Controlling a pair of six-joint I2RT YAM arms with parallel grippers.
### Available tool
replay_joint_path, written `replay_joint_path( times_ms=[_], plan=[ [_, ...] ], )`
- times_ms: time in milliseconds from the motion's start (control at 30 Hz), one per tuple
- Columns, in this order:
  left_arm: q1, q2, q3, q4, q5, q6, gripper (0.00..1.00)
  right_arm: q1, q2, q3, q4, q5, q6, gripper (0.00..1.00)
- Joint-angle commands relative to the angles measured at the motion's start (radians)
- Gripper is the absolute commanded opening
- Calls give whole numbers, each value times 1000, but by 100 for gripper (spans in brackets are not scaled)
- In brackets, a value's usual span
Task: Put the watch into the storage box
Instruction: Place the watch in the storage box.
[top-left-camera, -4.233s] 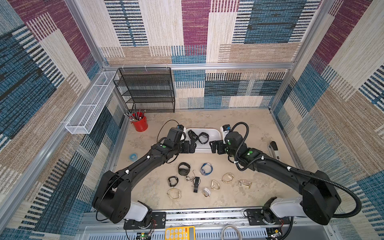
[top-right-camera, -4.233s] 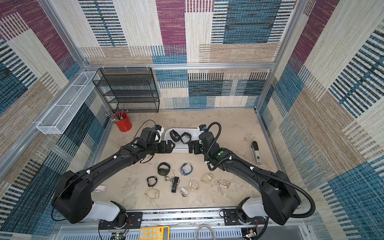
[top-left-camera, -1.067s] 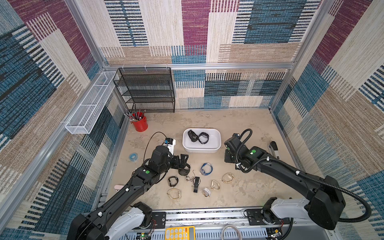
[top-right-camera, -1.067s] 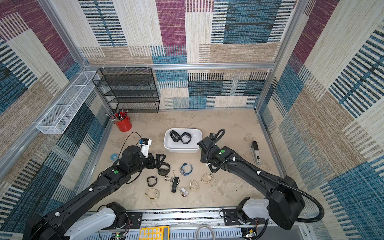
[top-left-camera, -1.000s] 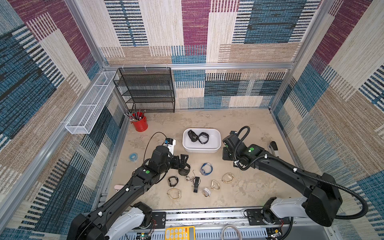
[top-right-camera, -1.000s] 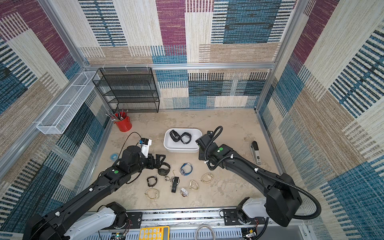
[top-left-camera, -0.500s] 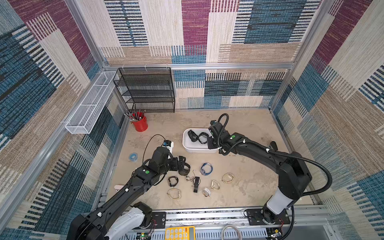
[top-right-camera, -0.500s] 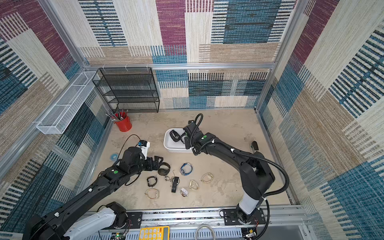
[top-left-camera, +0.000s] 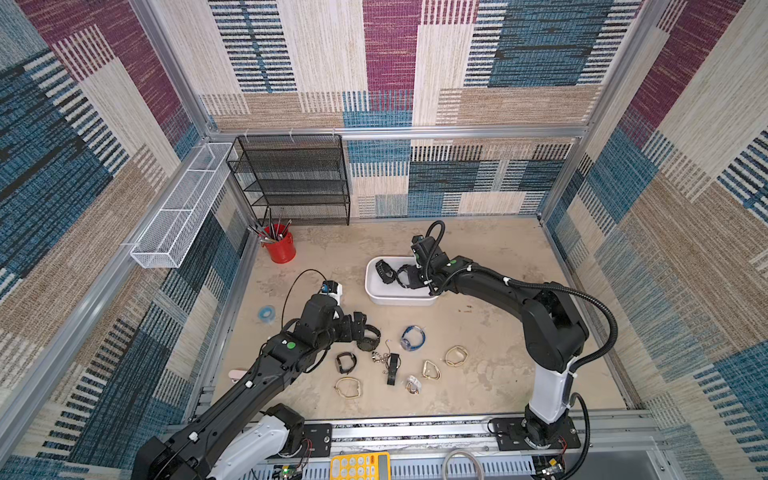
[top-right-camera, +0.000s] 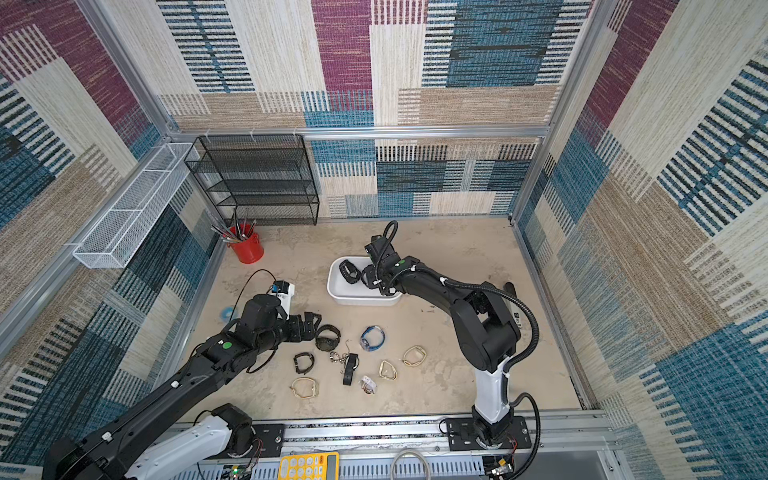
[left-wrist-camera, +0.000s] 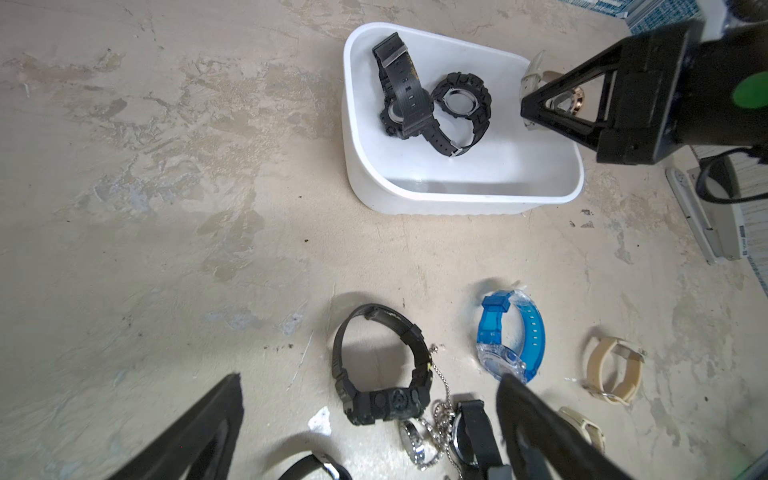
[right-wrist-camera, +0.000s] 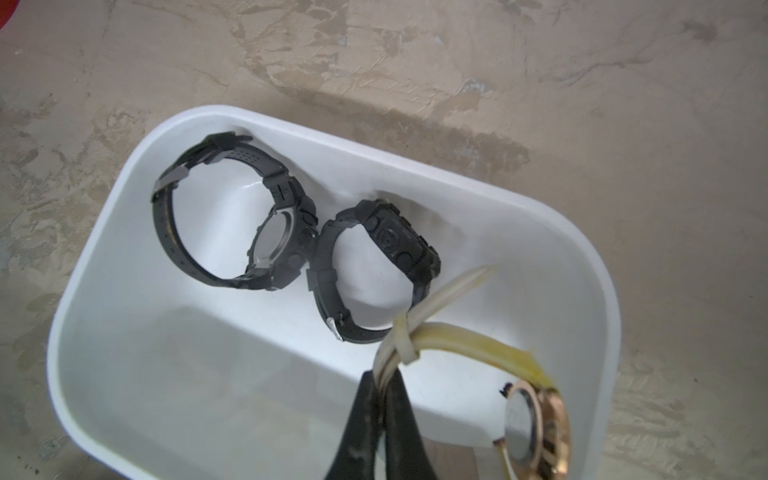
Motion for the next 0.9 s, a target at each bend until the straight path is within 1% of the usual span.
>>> replay_joint_path(
  times_ms=[0,433,600,633,733,800,867],
  plan=[
    [2,5,-4,-9,-17,-20,96,-9,18,-11,61,-31,-19,3],
    [3,64,40,-18,-24,-12,96,-40,88,7,97,-50,-32,3],
    [5,84,33,7,-27,-12,97,-52,98,1,113,-59,-28,5],
    [5,89,37,7,-28,-15,96,-52,98,1,115,-63,-28,7],
    [5,106,64,-21,-30,-17,96,-53,101,1,118,-68,-23,18],
    [6,106,70,-26,-38,-17,96,-53,96,1,119,-63,-16,32],
    [6,106,64,-18,-40,-14,96,-52,82,0,126,-69,-17,43]
  ],
)
